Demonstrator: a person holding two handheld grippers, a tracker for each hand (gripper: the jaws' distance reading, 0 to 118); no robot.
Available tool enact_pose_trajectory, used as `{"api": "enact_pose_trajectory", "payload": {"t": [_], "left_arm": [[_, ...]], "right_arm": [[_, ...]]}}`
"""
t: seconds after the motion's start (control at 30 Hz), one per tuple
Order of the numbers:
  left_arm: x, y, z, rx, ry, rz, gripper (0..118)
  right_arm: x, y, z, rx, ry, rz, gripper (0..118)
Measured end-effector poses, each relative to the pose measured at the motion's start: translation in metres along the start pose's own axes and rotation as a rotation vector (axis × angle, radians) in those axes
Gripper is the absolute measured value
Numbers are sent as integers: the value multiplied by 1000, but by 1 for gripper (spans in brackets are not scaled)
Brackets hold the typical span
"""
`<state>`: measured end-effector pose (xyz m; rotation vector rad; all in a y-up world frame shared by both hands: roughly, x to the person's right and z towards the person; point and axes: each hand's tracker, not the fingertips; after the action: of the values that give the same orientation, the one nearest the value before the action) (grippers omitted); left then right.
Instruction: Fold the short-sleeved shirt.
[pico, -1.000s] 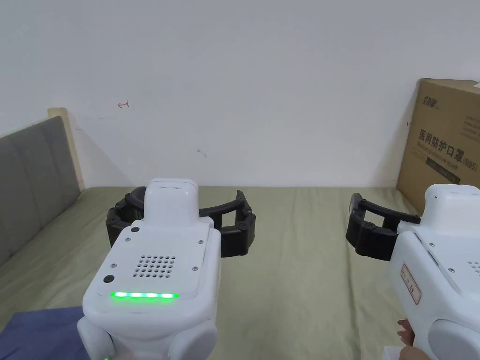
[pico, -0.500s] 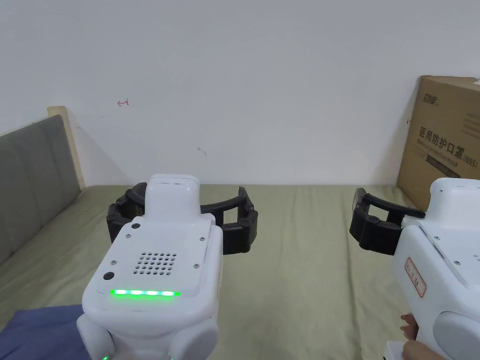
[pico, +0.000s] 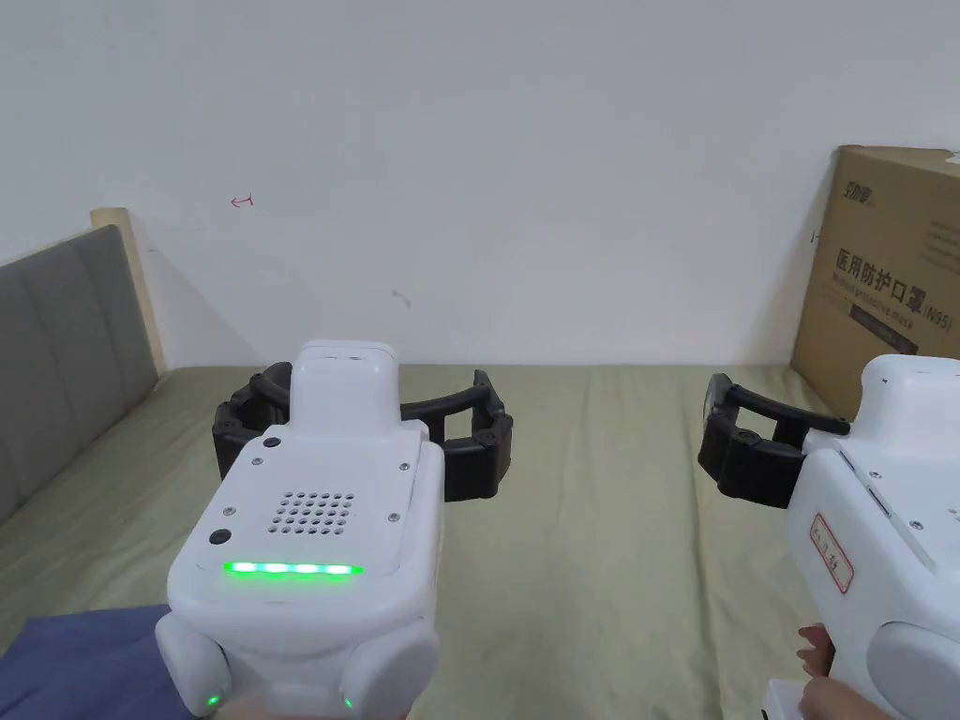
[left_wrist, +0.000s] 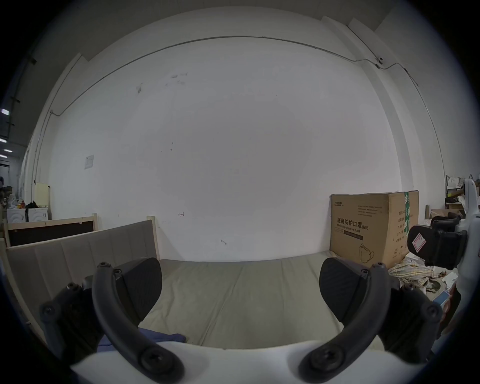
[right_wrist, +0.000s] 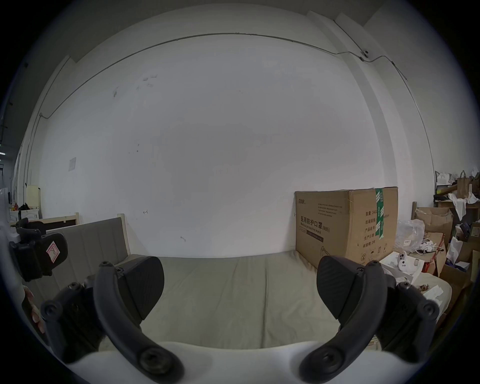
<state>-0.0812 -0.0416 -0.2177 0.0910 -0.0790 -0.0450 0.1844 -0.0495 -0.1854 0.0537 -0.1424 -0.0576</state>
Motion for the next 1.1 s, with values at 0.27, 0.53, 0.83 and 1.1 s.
{"api": "enact_pose_trajectory", "payload": {"t": [0.27,0.53,0.83,1.1], "left_arm": [[-2,-3,-1,-21,-12,21,118],[6,-6,6,2,-35,-64,113],[9,-8,0,-95,-20,-70,0],[-46,-26,3,-195,-66,32,0]], "right_arm": [[-4,-3,1,-12,4,39,117],[-9,-6,7,5,4,78,115],[-1,-16,5,-19,-8,65,0],[-31,-32,-5,-130,62,106,0]]}}
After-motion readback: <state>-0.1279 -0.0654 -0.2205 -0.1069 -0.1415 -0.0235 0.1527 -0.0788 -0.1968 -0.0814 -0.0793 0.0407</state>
